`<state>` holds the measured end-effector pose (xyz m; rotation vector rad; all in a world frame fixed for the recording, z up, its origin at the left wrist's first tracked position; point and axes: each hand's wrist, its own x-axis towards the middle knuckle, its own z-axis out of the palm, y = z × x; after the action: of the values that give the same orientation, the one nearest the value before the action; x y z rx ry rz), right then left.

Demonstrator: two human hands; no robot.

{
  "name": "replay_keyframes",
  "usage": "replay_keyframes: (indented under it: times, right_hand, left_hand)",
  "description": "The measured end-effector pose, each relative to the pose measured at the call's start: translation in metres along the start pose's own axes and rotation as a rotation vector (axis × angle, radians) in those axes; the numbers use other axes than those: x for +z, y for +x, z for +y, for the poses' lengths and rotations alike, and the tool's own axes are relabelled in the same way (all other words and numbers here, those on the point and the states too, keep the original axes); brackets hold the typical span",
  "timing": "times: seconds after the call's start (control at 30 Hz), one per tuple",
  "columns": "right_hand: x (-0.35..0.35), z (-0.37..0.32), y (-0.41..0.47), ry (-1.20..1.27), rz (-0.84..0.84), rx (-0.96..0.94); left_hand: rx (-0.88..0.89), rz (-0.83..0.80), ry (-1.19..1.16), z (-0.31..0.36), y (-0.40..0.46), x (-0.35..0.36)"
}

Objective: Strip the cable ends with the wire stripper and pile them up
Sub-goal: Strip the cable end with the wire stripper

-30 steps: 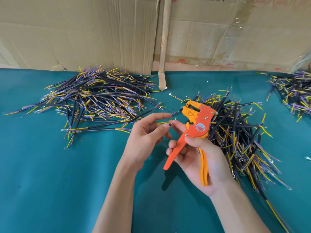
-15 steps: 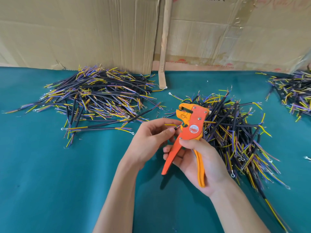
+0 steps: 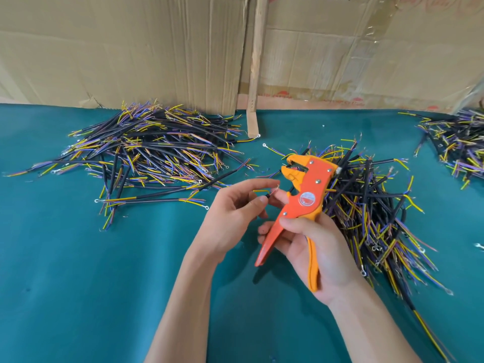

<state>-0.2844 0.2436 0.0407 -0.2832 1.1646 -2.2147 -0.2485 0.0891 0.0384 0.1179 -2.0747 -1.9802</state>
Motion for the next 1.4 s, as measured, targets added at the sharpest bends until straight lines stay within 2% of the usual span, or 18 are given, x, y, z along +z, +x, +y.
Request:
replay_keyframes:
  times: [0.17, 0.3, 0.53, 0.67, 0.8, 0.97, 1.23, 1.4]
  right_hand:
    - [-0.001, -0.002, -0.001, 0.12, -0.04, 0.042]
    - [-0.003, -0.001, 0.001, 0.035, -0.036, 0.006]
    - [-0.012, -0.002, 0.004, -0.147, 0.172, -0.146]
    - [-0.01, -0.003, 0.0, -0.273, 0.071, -0.142]
    - [-0.01, 0.0, 0.0, -0.315, 0.062, -0.072]
    - [-0.009, -0.002, -0.001, -0.303, 0.066, -0.055]
    - [-0.01, -0.004, 0.0, -0.253, 0.008, -0.063]
    - [-0.017, -0.013, -0.001, -0.142, 0.033, -0.013]
  left_hand:
    - [-0.048, -0.033, -0.017, -0.003, -0.001, 0.0]
    - [-0.066, -0.009, -0.006, -0.003, 0.001, 0.001]
    - [-0.078, 0.084, 0.076, -0.007, 0.003, 0.007]
    - [-0.021, 0.105, 0.172, -0.008, 0.003, 0.009]
    - [-0.027, 0.069, 0.24, -0.007, 0.002, 0.008]
    - [-0.061, 0.025, 0.153, -0.004, 0.001, 0.009]
    - [0.003, 0.144, 0.142, -0.009, 0.003, 0.01]
    - [0.105, 0.323, 0.168, -0.01, 0.005, 0.002]
